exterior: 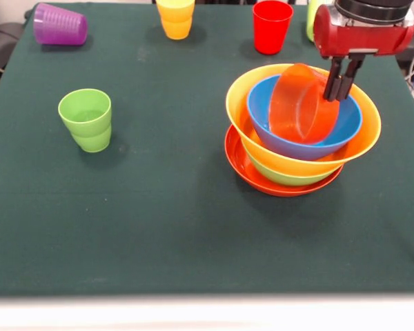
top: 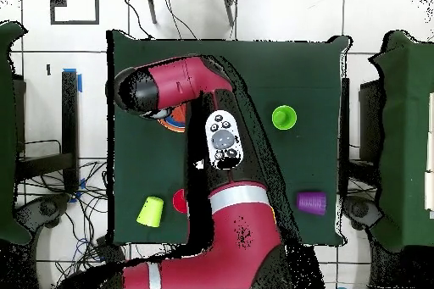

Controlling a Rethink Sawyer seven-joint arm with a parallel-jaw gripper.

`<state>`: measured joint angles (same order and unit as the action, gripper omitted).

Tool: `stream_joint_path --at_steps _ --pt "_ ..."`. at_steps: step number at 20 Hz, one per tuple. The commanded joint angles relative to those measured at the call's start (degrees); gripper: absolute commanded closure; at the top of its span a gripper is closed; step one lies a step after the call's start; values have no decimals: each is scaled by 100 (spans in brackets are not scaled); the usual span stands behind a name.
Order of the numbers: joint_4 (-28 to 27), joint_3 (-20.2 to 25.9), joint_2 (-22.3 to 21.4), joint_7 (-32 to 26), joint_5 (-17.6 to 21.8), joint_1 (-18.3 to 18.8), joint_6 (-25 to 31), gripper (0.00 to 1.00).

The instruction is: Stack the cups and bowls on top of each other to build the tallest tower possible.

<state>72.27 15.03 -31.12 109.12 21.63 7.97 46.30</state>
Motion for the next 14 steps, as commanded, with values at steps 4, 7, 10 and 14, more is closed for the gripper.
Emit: stream_joint_path --at_steps 4,7,10,14 --pt "5 602 303 -1697 530 89 398 100" --pt "18 585 303 -1613 541 63 408 100" --pt "94 560 307 -1464 545 27 318 100" --pt "153 528 340 -1224 476 -33 305 100"
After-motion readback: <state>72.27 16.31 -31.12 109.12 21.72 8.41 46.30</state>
